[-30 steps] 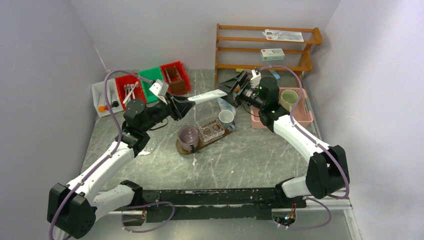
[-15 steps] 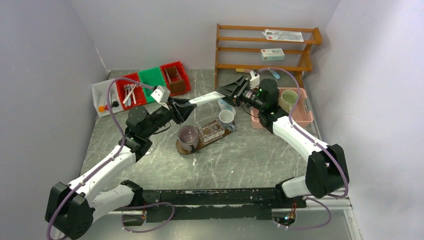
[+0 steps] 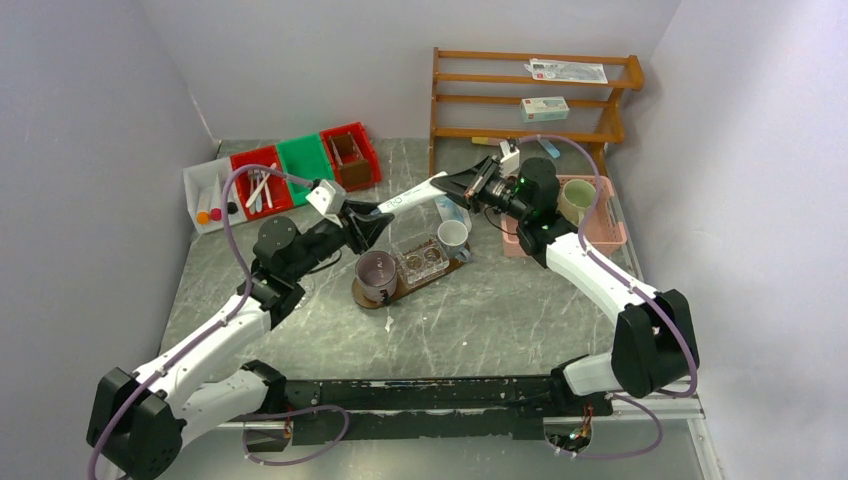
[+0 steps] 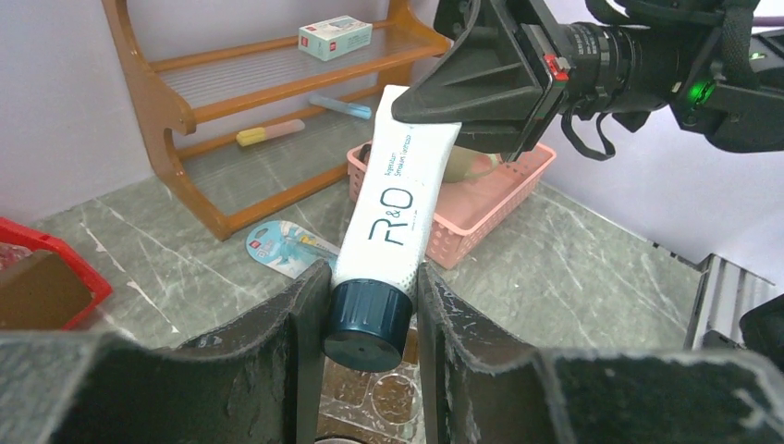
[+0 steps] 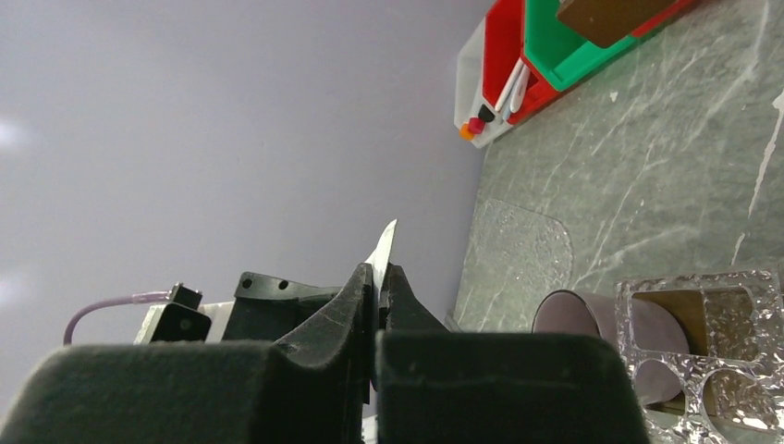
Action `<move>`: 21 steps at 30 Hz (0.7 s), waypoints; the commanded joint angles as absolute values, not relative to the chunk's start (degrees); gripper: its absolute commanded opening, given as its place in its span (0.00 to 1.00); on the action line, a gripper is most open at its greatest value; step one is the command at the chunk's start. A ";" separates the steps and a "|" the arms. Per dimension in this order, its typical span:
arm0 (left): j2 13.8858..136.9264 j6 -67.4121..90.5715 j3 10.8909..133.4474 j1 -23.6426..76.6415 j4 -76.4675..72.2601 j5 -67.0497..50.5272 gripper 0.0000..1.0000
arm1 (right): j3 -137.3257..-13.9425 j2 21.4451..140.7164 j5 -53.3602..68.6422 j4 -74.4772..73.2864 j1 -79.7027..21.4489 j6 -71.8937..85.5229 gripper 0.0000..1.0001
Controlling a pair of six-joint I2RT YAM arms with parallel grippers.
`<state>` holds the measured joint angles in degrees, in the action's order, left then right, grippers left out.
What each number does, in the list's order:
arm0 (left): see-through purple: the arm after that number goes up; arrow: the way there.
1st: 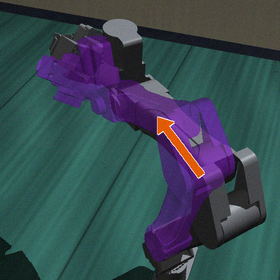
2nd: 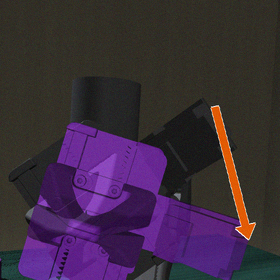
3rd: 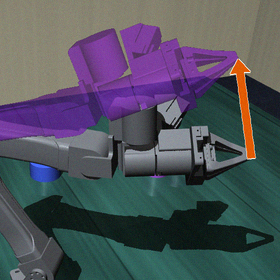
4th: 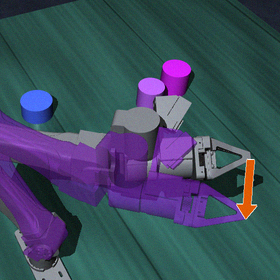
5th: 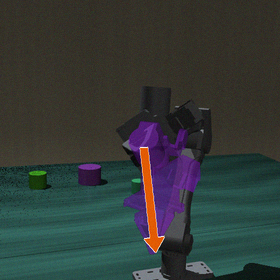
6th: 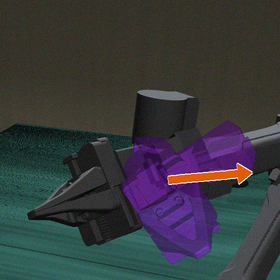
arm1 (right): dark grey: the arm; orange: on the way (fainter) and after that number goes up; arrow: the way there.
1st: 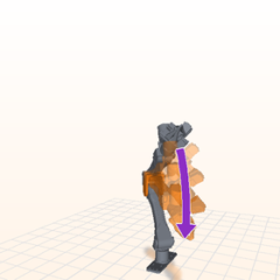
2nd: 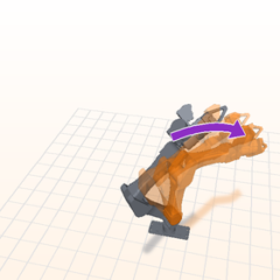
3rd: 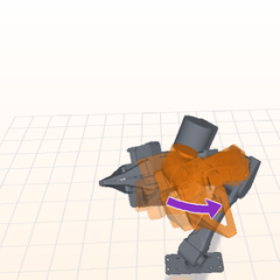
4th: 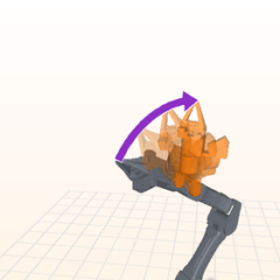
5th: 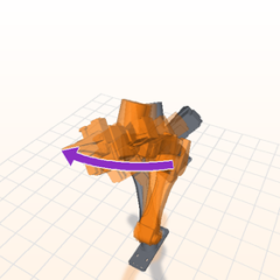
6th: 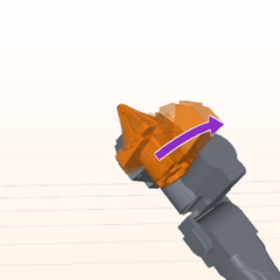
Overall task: Prepare toiletry sets of a toothbrush and toothpaste on the tray
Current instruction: Pick up the toothpaste from the storage box.
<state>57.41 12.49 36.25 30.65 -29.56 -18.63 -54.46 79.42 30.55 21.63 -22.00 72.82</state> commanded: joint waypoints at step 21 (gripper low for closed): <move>54.90 4.32 44.79 30.89 -9.13 11.11 0.82 | -74.17 76.21 26.39 -3.73 -22.23 18.72 0.00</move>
<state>53.52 3.40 41.06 31.11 -13.93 3.38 -72.25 77.36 28.27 3.16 -20.40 35.35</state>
